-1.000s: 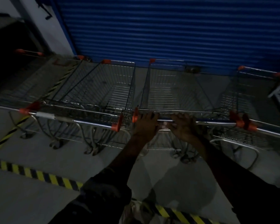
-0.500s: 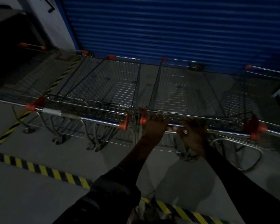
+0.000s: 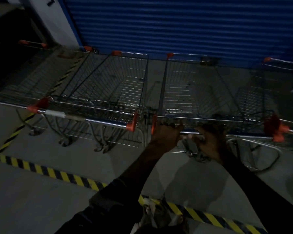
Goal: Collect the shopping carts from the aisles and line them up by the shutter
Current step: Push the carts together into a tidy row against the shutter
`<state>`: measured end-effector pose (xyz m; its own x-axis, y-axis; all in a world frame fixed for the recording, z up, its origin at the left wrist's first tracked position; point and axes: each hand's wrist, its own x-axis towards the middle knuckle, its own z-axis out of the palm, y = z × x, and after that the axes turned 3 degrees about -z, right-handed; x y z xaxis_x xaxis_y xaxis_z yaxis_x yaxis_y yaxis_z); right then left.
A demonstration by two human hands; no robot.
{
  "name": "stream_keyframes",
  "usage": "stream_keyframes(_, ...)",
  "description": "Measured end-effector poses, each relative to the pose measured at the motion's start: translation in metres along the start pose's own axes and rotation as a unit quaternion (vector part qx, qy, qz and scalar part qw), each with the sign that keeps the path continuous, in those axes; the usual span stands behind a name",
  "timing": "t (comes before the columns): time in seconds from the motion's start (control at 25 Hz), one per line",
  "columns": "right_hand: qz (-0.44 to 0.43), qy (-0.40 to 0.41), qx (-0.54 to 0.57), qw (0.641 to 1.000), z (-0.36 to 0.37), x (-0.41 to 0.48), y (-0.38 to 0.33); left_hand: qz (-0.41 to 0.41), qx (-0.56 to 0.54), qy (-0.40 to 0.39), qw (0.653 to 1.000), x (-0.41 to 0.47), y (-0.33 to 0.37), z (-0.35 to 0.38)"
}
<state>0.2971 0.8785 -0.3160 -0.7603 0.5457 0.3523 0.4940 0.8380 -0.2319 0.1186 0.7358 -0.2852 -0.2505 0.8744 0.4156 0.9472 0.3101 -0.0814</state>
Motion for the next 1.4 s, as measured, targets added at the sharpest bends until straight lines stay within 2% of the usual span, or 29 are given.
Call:
stream_keyframes(0.12,0.006,0.007,0.021,1.000,0.001,-0.009,0.000,0.010,-0.024,-0.001,1.000,-0.002,0.000,-0.009)
stream_keyframes(0.24,-0.005,-0.002,0.028,1.000,-0.003,-0.014,-0.002,0.014,-0.091,-0.055,0.994,0.003,-0.004,-0.015)
stream_keyframes(0.32,0.011,-0.025,0.018,0.999,-0.001,-0.010,-0.004,0.023,-0.111,-0.041,0.993,0.009,-0.010,-0.020)
stream_keyframes(0.44,0.035,-0.042,0.016,0.998,-0.004,-0.006,-0.008,0.018,-0.094,-0.152,0.984,0.014,-0.011,-0.027)
stream_keyframes(0.48,0.030,-0.033,0.015,0.999,-0.007,-0.010,-0.011,0.023,-0.101,-0.159,0.982,0.012,-0.009,-0.027)
stream_keyframes(0.6,-0.001,-0.001,0.002,1.000,-0.019,-0.033,-0.017,0.050,-0.082,-0.110,0.989,0.000,-0.001,-0.020)
stream_keyframes(0.72,0.006,-0.013,-0.001,1.000,-0.035,-0.036,-0.015,0.056,-0.078,-0.104,0.990,-0.003,0.011,-0.037)
stream_keyframes(0.84,-0.011,0.004,-0.017,1.000,-0.045,-0.047,-0.008,0.077,-0.119,-0.151,0.978,-0.010,0.023,-0.039)
stream_keyframes(1.0,-0.014,0.013,0.009,1.000,-0.039,-0.057,-0.015,0.068,-0.120,-0.113,0.984,-0.025,0.019,-0.043)
stream_keyframes(1.08,0.008,-0.006,0.009,1.000,-0.028,-0.049,-0.024,0.086,-0.137,-0.122,0.979,-0.020,0.003,-0.047)
stream_keyframes(1.16,0.021,-0.011,-0.006,1.000,-0.019,-0.041,-0.035,0.070,-0.127,-0.145,0.979,-0.013,-0.012,-0.051)
stream_keyframes(1.24,0.028,-0.008,-0.010,1.000,-0.016,-0.035,-0.047,0.070,-0.095,-0.129,0.985,-0.010,-0.022,-0.049)
stream_keyframes(1.4,0.038,0.003,0.024,0.999,-0.012,-0.026,-0.059,0.051,-0.070,-0.190,0.978,-0.008,-0.033,-0.040)
